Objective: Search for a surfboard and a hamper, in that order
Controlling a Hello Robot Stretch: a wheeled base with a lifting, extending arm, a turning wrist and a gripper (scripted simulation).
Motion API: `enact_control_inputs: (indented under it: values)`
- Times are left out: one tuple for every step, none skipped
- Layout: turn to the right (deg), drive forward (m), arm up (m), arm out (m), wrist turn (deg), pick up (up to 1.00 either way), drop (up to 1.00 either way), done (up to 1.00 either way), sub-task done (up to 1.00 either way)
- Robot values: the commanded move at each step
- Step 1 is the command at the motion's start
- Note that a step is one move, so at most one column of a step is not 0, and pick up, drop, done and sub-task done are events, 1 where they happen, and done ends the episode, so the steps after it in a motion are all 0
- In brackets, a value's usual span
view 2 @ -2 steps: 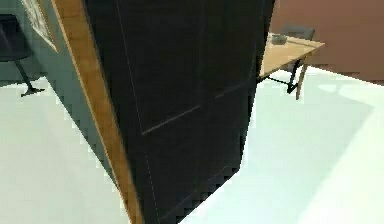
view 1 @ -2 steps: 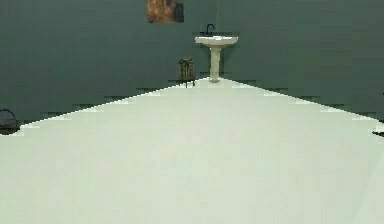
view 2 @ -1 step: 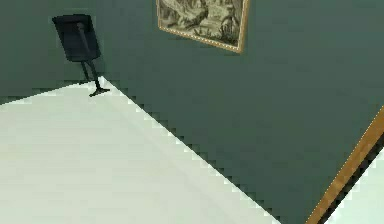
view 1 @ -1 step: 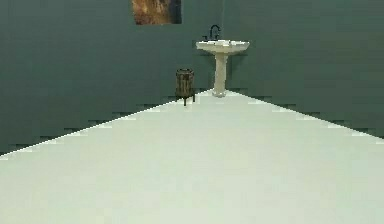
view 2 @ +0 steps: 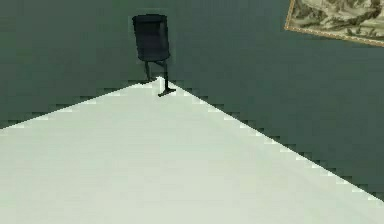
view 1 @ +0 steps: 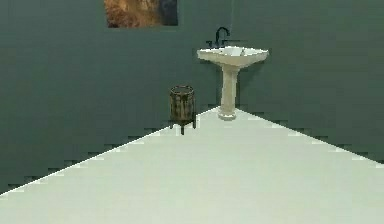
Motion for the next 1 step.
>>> enact_control_inputs:
  values:
    - [0.0,1.00,0.00,0.00,0.0,0.00,0.00,0.00,0.00]
